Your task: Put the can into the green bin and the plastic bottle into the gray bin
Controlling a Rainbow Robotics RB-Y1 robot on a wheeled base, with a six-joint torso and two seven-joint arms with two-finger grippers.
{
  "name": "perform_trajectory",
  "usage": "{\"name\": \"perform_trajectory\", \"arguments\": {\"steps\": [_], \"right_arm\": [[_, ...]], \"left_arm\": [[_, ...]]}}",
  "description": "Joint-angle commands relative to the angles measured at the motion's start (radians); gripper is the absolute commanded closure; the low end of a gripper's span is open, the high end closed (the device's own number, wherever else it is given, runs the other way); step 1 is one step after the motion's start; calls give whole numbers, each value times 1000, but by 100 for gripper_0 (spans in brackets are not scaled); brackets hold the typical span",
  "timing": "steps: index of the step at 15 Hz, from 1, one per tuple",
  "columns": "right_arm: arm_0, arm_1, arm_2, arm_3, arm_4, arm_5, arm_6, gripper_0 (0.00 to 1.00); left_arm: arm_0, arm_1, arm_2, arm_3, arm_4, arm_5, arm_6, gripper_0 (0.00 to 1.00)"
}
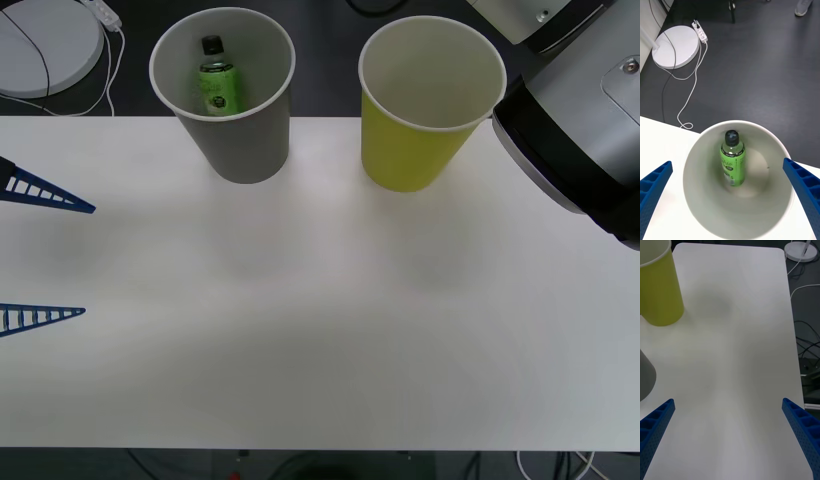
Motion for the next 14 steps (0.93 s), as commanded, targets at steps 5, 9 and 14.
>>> {"name": "perform_trajectory", "arguments": {"steps": [5, 9, 14], "right_arm": [[9, 0, 1, -23, -6, 1, 6, 0], [56, -12, -2, -104, 12, 13, 3, 0], [122, -55, -2, -268, 12, 53, -8, 0]], "left_arm": [[0, 0, 0, 0, 0, 0, 0, 0], [0, 0, 0, 0, 0, 0, 0, 0], [0, 0, 0, 0, 0, 0, 0, 0]]}}
